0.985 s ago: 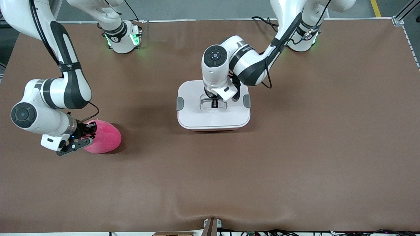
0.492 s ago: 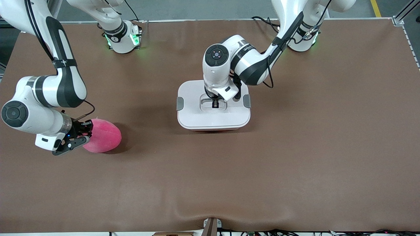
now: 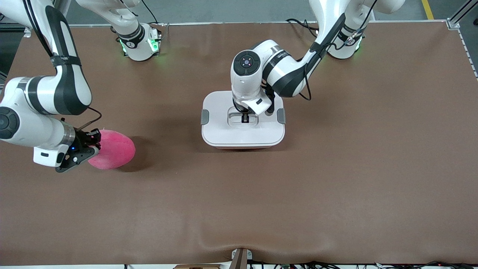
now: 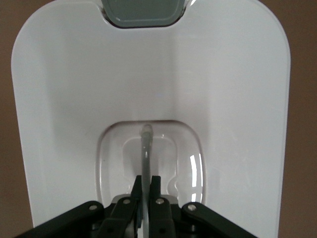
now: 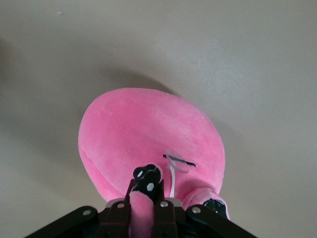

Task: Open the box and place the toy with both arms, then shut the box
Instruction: 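Lift the lid aside with the left gripper while the right gripper lifts the toy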

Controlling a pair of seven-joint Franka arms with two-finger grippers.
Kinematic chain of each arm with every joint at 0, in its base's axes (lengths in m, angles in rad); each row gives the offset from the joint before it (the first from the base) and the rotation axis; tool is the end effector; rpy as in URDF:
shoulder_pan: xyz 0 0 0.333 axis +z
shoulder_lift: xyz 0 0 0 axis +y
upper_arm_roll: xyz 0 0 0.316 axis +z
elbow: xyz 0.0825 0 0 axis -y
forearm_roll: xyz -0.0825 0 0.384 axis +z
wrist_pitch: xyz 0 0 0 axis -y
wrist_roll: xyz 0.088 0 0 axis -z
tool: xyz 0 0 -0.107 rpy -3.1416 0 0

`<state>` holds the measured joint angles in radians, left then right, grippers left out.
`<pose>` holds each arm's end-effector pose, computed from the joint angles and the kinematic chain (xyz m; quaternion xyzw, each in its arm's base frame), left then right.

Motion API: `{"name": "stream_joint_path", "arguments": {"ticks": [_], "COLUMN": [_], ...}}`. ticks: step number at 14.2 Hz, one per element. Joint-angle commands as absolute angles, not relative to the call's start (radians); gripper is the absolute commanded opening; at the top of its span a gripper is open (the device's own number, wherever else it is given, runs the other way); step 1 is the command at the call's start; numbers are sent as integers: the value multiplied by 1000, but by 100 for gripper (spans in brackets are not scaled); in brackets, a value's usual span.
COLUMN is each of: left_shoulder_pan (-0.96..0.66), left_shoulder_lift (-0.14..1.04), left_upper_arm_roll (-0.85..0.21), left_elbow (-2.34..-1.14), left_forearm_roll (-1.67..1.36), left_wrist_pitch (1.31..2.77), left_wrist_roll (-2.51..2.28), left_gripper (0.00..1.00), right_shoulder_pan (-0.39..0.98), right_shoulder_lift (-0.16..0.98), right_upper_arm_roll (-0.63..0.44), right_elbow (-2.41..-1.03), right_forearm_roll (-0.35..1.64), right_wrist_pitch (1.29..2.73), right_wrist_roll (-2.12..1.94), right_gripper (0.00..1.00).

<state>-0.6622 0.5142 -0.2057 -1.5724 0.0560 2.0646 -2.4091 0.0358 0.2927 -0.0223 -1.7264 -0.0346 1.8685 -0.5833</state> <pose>0.4612 -0.5099 0.3470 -0.7178 -0.6958 0.0254 0.0072 0.6229 0.0068 0.4008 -0.9510 -0.2993 0.0776 0.0026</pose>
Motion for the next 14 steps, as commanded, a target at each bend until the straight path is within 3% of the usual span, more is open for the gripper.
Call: {"name": "stream_joint_path", "arguments": {"ticks": [1, 14], "left_shoulder_pan": [-660, -594], "left_shoulder_lift": [473, 379], "left_upper_arm_roll": [-210, -210], "left_elbow": [-1591, -1597], "left_forearm_roll": [74, 64], "left_wrist_pitch": [2063, 1965], "left_wrist_roll": [-2428, -2399], "left_gripper": [0, 0], "right_shoulder_pan": [46, 156], "right_shoulder_lift": [227, 112], "right_upper_arm_roll": [-15, -14], "right_elbow": [-1735, -1736], "right_forearm_roll": [-32, -35], "right_wrist_pitch": [1827, 1735], "right_wrist_roll": [-693, -1225], "right_gripper": [0, 0]}}
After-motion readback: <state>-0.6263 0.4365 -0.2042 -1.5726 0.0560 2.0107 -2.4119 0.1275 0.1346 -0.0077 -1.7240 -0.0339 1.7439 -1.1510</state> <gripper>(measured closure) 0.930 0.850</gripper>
